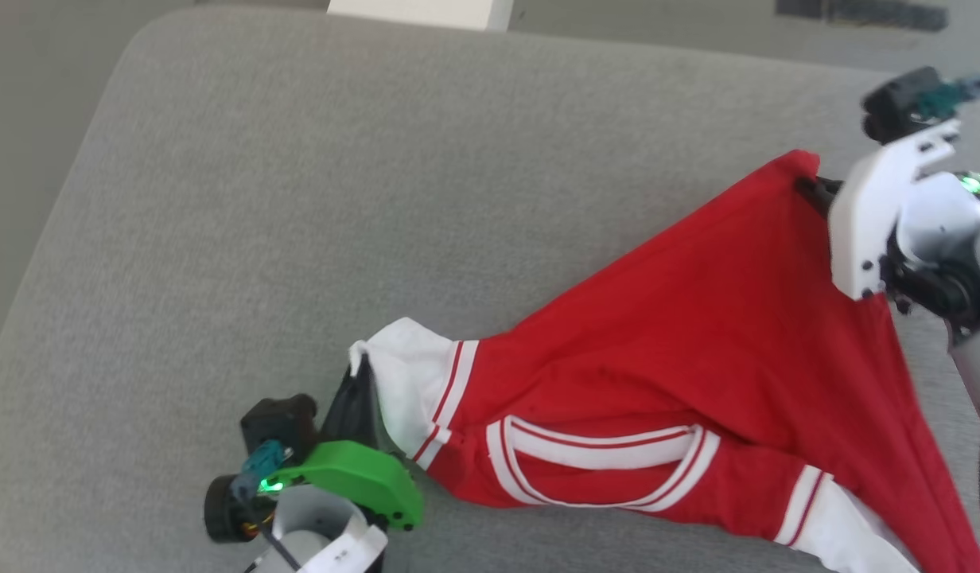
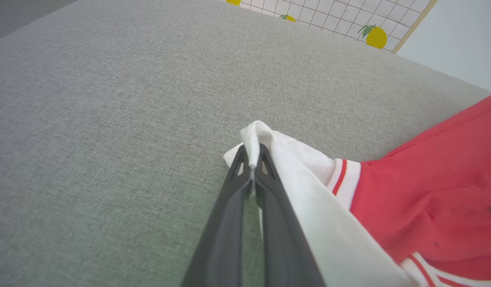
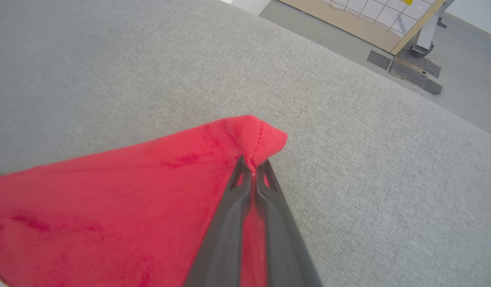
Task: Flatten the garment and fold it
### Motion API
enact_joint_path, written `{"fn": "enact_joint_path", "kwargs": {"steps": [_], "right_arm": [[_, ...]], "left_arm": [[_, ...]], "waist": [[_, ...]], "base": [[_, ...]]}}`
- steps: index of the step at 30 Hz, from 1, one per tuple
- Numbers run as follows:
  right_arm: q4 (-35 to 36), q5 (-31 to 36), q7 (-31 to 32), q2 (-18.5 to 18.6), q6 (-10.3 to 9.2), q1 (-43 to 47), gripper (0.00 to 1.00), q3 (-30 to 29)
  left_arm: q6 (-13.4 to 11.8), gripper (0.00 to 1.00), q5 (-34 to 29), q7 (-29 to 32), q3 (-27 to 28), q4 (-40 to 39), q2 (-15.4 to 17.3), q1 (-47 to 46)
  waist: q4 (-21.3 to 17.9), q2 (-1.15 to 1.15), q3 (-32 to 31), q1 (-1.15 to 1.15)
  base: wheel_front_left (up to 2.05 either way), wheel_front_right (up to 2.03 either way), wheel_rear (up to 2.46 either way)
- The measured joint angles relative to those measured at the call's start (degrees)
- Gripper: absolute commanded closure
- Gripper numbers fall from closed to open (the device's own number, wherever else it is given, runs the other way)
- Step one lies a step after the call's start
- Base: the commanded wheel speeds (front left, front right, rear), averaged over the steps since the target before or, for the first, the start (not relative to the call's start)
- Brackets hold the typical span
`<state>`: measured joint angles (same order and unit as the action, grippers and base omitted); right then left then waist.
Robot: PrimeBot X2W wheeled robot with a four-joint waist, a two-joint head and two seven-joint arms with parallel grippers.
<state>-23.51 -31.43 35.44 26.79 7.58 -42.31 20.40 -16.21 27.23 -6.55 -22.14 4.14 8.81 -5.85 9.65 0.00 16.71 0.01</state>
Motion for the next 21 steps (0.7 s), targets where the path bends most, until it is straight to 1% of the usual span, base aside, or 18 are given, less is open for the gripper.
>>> {"fn": "enact_joint_path", "kwargs": {"steps": [4,6,9,13,16,17,19,21], "right_arm": [[5.8,-3.8,-0.7,0.8,0.00,8.2,1.00,-4.4],[9.0,-6.4,-0.6,1.1,0.00,15.0,1.00,-8.4],[13.5,-7.9,1.6,1.1,0.00,24.9,1.00,-13.1],[19.2,-9.6,6.4,-1.4,0.00,38.9,1.00,-18.3],[23.0,-10.6,9.8,-4.0,0.00,46.5,1.00,-20.6],[24.2,-10.7,11.2,-4.6,0.00,48.4,1.00,-21.0],[26.3,-10.9,12.9,-5.8,0.00,50.8,1.00,-22.3],[28.2,-11.0,14.1,-6.7,0.00,51.4,1.00,-23.3]], "left_arm": [[-0.5,1.00,0.6,0.5,1.2,-0.5,1.0,1.7],[-0.5,1.00,1.0,0.7,1.4,-0.7,1.4,2.7],[-0.6,1.00,2.0,0.8,2.0,-1.0,1.7,4.0],[-0.6,1.00,3.4,0.9,2.5,-1.1,1.9,5.3],[-0.5,1.00,4.9,0.9,3.2,-1.4,1.7,6.3],[-0.3,1.00,5.6,0.9,3.4,-1.6,1.6,6.6],[0.8,1.00,7.9,0.6,4.2,-2.2,1.0,7.2],[1.9,1.00,8.7,0.5,4.4,-2.7,0.8,7.2]], "waist": [[-2.1,0.00,-2.7,0.00],[-3.3,0.00,-4.4,0.00],[-5.2,0.00,-6.4,-0.01],[-7.4,0.00,-9.0,-0.01],[-9.0,0.00,-10.4,-0.01],[-9.4,0.00,-10.9,-0.01],[-10.2,0.00,-11.5,-0.01],[-10.7,0.00,-12.0,-0.01]], "base": [[0.00,0.00,0.00],[0.00,0.00,0.00],[0.00,0.00,0.00],[0.00,0.00,0.00],[0.00,0.00,0.00],[0.00,0.00,0.00],[0.00,0.00,0.00],[0.00,0.00,0.00]]}}
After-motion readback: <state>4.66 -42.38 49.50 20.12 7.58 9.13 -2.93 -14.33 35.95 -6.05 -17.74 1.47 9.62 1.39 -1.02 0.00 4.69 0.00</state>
